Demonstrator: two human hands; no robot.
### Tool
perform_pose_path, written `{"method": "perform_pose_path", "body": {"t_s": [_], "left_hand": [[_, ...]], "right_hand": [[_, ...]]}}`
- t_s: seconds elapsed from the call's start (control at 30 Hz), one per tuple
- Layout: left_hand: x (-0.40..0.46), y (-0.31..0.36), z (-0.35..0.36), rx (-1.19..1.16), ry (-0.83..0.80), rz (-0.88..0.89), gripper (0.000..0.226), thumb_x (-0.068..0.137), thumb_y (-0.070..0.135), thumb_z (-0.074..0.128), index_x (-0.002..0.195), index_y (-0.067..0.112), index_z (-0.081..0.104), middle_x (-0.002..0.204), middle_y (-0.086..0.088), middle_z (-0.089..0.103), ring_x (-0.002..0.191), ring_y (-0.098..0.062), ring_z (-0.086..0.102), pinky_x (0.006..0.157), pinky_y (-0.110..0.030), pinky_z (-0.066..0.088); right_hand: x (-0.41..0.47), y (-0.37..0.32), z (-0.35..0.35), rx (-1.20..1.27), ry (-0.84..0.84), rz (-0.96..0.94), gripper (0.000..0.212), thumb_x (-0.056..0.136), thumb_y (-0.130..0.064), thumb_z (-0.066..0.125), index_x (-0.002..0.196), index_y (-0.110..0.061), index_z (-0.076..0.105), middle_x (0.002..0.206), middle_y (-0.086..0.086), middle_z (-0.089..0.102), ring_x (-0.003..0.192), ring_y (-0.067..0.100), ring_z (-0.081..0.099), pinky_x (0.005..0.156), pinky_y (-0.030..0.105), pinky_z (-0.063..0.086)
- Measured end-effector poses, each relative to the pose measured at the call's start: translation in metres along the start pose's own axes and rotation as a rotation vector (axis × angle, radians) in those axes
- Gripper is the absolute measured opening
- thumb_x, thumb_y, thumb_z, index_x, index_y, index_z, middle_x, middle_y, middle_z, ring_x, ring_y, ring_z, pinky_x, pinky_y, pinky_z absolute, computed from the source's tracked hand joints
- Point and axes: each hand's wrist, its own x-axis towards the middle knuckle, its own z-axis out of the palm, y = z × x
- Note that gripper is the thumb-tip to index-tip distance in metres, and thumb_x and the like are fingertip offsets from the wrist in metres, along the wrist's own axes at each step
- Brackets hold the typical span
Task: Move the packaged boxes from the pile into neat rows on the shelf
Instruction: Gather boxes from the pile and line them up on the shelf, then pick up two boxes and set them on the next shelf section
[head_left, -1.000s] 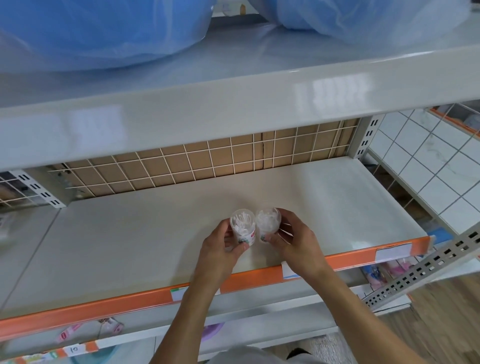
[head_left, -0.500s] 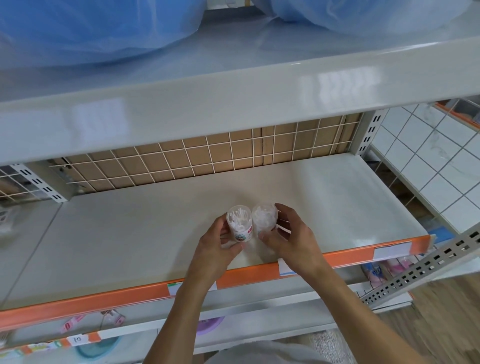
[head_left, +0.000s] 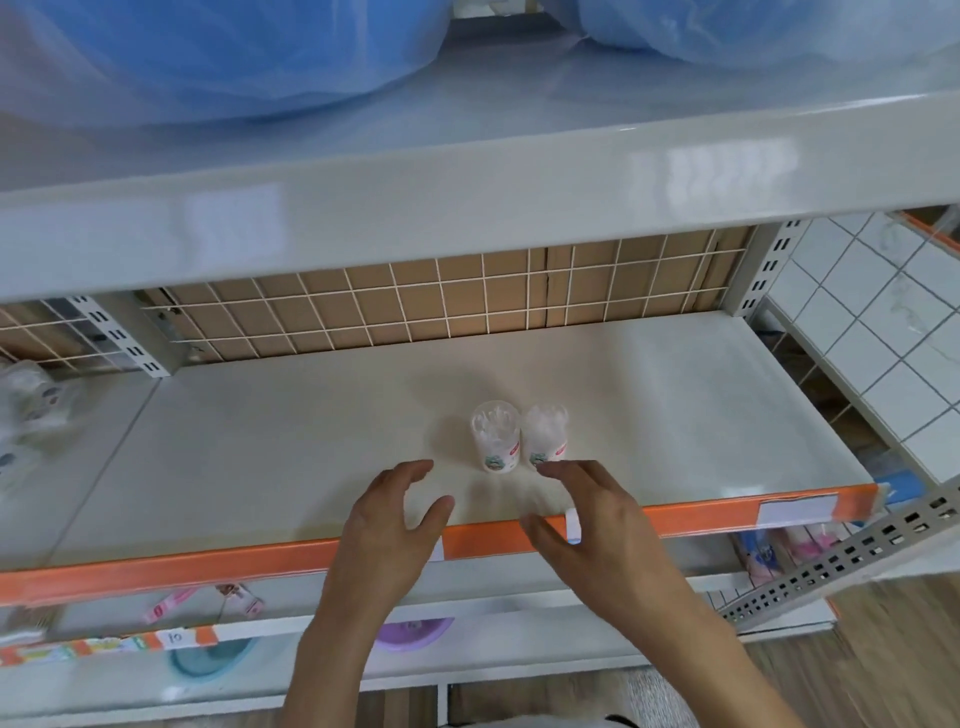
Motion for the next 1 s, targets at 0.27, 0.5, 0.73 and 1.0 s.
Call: {"method": "perform_pose_path", "body": {"t_s": [0.27,0.5,0.73,1.0], "left_hand": [[-0.036,-0.027,-0.04,0.03,0.105,-0.07,0.04,0.094,0.039,0.063,0.133,0.033,0.055,0.128,0.019,0.056,0.119,-0.006,0.055,0.094,-0.016,0.038],[-0.075,-0.083,-0.106,-0.001,0.271,-0.24,0.039,0.091,0.034,0.068,0.129,0.033,0.06,0.121,0.022,0.061,0.113,-0.004,0.058,0.092,-0.019,0.042],[-0.114,-0.167,-0.205,0.054,0.404,-0.366,0.039,0.091,0.031,0.068,0.13,0.03,0.06,0.125,0.013,0.064,0.115,-0.012,0.06,0.089,-0.022,0.041],[-0.157,-0.26,-0.31,0.174,0.397,-0.442,0.045,0.094,0.037,0.063,0.138,0.029,0.055,0.134,0.01,0.059,0.118,-0.015,0.058,0.09,-0.024,0.043]], "right_hand": [[0.005,-0.05,0.032,-0.073,-0.168,-0.196,0.05,0.094,-0.035,0.062,0.141,-0.026,0.049,0.138,-0.008,0.05,0.121,0.015,0.053,0.09,0.02,0.039],[0.019,-0.118,0.095,-0.084,-0.324,-0.376,0.048,0.095,-0.038,0.062,0.139,-0.021,0.051,0.133,-0.004,0.052,0.118,0.019,0.054,0.094,0.025,0.044],[0.025,-0.224,0.186,-0.059,-0.411,-0.522,0.047,0.095,-0.044,0.061,0.137,-0.025,0.049,0.132,-0.007,0.05,0.118,0.015,0.053,0.093,0.024,0.044],[0.013,-0.337,0.293,-0.039,-0.487,-0.62,0.046,0.091,-0.04,0.066,0.132,-0.024,0.053,0.126,-0.005,0.051,0.114,0.021,0.052,0.097,0.034,0.044]]}}
